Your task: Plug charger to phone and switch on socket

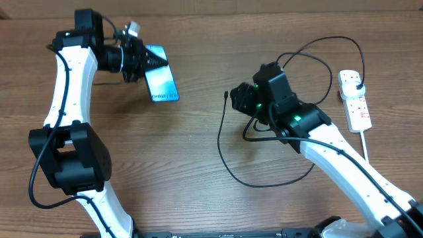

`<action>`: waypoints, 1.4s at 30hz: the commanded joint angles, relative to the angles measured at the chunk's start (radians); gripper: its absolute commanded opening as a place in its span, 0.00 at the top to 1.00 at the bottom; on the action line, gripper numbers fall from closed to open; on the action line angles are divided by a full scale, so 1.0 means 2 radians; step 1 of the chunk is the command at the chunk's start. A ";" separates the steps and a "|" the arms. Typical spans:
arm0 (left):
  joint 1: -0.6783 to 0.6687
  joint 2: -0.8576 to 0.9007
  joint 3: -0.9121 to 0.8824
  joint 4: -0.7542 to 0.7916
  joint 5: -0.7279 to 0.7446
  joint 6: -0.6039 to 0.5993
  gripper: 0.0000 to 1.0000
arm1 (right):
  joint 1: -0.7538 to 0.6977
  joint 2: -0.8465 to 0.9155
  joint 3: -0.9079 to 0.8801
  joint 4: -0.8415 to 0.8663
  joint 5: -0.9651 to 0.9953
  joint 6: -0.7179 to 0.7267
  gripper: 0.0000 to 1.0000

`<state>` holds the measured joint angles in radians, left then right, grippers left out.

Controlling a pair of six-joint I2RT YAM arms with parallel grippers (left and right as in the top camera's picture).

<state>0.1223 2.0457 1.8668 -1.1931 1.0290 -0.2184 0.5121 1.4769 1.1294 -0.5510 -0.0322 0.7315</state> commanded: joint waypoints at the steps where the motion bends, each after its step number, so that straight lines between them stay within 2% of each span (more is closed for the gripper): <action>1: 0.010 -0.016 0.005 -0.017 0.045 0.074 0.96 | -0.002 0.043 0.029 -0.007 -0.056 -0.062 0.45; 10: 0.004 -0.016 0.005 -0.017 0.043 0.074 0.96 | -0.035 0.200 0.174 -0.075 -0.120 -0.107 0.55; 18: 0.001 -0.016 0.005 -0.013 0.043 0.072 0.96 | -0.038 0.264 0.175 -0.023 -0.146 -0.118 0.57; 26: 0.001 -0.016 0.005 -0.013 0.043 0.072 0.96 | -0.039 0.304 0.175 -0.024 -0.126 -0.122 0.58; 30: 0.001 -0.016 0.005 -0.013 0.043 0.072 0.96 | -0.039 0.310 0.174 -0.024 -0.115 -0.122 0.59; 32: 0.001 -0.016 0.005 -0.011 0.043 0.072 0.96 | -0.039 0.311 0.174 -0.022 -0.115 -0.121 0.64; 42: 0.001 -0.016 0.005 -0.011 0.043 0.072 0.96 | -0.038 0.323 0.172 -0.009 -0.115 -0.121 0.65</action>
<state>0.1307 2.0457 1.8668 -1.2160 1.0660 -0.0963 0.4381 2.1048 1.4567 -0.5751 -0.2691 0.5003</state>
